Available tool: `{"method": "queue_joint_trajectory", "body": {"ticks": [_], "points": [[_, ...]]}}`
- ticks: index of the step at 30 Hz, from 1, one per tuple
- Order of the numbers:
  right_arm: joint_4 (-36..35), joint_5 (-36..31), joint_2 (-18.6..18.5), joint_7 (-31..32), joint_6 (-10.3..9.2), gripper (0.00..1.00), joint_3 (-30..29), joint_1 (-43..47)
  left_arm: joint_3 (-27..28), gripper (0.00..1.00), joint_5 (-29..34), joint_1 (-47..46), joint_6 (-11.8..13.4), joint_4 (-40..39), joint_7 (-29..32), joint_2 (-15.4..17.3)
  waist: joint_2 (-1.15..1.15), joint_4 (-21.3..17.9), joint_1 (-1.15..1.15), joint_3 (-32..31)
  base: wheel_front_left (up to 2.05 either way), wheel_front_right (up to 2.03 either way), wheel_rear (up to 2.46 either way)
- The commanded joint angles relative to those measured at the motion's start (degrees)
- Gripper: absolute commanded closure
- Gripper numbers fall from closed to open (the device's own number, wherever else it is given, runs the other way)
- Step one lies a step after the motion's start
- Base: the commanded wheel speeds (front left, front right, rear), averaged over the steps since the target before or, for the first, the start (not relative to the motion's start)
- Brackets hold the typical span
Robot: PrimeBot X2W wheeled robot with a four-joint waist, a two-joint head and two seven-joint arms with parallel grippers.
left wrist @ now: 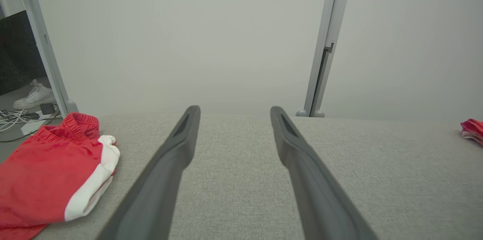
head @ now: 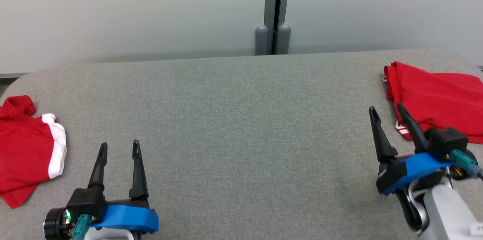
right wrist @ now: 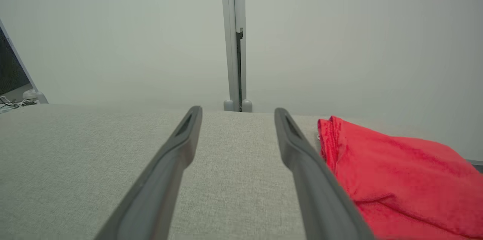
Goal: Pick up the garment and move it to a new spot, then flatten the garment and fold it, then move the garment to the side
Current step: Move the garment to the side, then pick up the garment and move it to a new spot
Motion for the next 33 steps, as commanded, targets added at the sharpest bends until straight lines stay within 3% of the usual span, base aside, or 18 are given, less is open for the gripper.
{"method": "queue_joint_trajectory", "body": {"ticks": [1,16,33], "points": [[-1.4,0.1,0.4,0.6,0.01,0.0,-0.5,2.2,-0.1,0.0,-0.1,0.6,0.1,0.0,-0.1,0.0,0.0,-0.1,0.01,-0.5,0.0,0.0,0.0],[-18.3,-3.2,6.4,8.1,0.02,0.0,-6.0,18.0,-0.4,0.0,-0.6,2.9,0.6,0.3,0.3,0.9,0.0,0.5,0.01,-3.3,0.0,0.0,0.0],[-21.7,-4.1,7.5,10.4,0.02,0.0,-7.4,19.9,-1.1,0.0,-1.2,2.0,1.2,0.0,1.0,1.7,0.0,1.9,0.01,-2.6,0.0,0.0,0.0]]}}
